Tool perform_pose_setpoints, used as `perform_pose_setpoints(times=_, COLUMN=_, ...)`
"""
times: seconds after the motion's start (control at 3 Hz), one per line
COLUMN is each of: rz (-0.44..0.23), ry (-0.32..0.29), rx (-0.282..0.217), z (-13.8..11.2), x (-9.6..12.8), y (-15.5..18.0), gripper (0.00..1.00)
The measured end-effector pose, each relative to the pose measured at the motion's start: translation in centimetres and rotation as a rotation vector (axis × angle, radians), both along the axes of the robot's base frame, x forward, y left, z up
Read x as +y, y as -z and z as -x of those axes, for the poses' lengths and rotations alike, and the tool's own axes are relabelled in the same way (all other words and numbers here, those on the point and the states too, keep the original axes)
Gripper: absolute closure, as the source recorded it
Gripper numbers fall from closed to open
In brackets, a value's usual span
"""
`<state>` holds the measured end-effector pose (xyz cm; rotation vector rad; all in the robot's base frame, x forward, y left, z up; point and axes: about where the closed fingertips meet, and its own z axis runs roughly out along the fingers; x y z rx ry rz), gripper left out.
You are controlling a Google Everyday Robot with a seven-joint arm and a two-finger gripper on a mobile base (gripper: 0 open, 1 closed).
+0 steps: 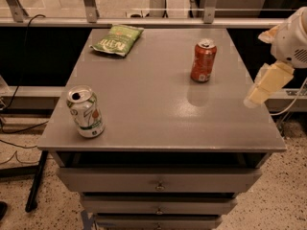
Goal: Knock coke can over
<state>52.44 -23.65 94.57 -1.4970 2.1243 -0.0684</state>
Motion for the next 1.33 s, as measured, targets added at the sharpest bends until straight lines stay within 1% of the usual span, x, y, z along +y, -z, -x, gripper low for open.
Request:
perform_pose_setpoints(times=0.33, rz=-0.08, ry=0.01, rx=-0.048, z=-3.3, x=-0.2, y=1.2, gripper=0.0)
perform_pose_setpoints(times=0.67, rz=-0.18, ry=0.021, rx=-0.082, z=-6.9, x=0.1, y=2.4, gripper=0.0)
perform_pose_setpoints(times=1.0, rz=-0.3, ry=0.02, rx=-0.087, z=-9.9, x=1.2, y=4.4, gripper=0.0)
perform_pose_setpoints(times=1.33, rz=-0.48, ry=0.023, rx=-0.098, z=-12.9, x=2.0, y=6.6, gripper=0.0)
